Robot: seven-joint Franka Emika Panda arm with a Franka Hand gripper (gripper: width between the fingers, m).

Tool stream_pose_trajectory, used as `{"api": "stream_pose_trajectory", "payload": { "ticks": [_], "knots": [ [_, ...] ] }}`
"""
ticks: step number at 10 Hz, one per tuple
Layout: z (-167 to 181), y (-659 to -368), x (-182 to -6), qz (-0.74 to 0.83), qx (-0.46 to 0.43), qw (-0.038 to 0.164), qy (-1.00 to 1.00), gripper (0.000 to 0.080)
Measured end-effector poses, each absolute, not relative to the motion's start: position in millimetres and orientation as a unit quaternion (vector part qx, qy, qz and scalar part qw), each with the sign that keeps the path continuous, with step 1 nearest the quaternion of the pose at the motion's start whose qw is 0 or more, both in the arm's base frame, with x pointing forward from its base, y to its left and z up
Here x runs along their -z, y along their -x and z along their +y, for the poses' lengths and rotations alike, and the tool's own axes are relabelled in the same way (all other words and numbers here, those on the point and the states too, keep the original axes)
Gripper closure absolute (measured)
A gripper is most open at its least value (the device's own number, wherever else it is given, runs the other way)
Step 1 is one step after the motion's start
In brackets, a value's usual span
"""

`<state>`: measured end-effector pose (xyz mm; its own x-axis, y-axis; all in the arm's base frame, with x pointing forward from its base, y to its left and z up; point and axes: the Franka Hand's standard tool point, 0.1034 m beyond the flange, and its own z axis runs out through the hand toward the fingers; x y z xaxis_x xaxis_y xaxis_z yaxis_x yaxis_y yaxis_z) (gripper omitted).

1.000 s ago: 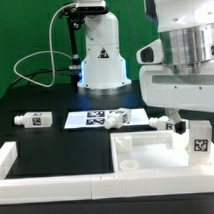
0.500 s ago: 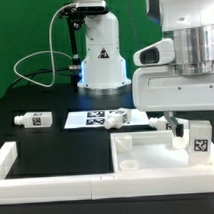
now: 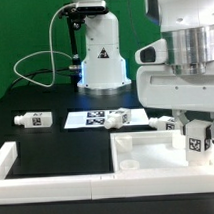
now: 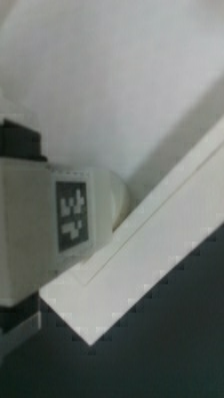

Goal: Assemble one leg

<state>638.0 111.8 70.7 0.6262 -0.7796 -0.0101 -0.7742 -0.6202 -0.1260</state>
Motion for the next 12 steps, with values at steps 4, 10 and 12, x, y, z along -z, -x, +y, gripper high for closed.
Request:
{"api": "stream_pose_trajectory", "payload": {
  "ticks": [4,10,12],
  "knots": [
    [115.8,-640.2,-69.9,0.738,0.002,0.092,0.669,0.0511],
    [113.9,-640.2,-69.3,0.809,0.005,0.095,0.580,0.0333],
    [115.9,-639.0,-78.1,0.780,0.001,0.093,0.619,0.0187]
  ]
}}
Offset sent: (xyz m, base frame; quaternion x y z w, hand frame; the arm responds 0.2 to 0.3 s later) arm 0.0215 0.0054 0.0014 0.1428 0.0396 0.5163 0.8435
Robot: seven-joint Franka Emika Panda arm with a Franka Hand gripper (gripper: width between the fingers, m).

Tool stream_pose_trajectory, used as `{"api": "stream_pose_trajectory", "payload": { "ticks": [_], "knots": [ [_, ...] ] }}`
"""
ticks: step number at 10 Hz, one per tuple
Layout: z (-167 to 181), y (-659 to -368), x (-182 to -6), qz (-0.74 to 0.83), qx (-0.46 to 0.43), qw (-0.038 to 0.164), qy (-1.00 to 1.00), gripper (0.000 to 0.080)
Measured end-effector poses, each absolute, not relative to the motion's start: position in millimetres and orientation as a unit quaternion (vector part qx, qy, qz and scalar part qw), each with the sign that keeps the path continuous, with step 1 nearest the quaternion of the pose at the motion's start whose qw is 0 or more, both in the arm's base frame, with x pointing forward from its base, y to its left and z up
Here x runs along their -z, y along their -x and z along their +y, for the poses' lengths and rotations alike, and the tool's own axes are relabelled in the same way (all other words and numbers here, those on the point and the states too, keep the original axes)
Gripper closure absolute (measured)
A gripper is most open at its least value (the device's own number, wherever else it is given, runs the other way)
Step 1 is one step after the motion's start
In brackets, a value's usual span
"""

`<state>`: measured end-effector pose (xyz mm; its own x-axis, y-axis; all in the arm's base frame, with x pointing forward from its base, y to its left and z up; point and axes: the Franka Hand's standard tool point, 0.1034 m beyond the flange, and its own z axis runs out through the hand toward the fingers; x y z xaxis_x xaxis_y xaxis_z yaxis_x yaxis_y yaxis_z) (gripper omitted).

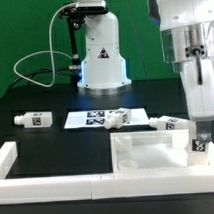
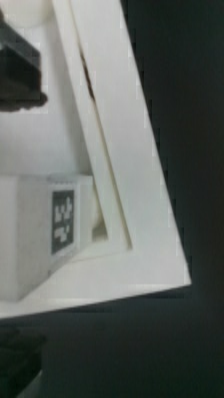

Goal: Assemble one leg

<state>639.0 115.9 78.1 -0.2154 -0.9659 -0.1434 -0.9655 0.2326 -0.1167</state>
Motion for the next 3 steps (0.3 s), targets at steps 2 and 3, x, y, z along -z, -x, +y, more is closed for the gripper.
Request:
{"api": "stream_pose_trajectory", "payload": {
  "ticks": [2,3],
  "knots": [
    [118,-648,-110.7,0.752,0.006,0.112,0.649,0.0161],
    [116,-649,-116.2,0.748,0.006,0.114,0.654,0.0152]
  ]
}}
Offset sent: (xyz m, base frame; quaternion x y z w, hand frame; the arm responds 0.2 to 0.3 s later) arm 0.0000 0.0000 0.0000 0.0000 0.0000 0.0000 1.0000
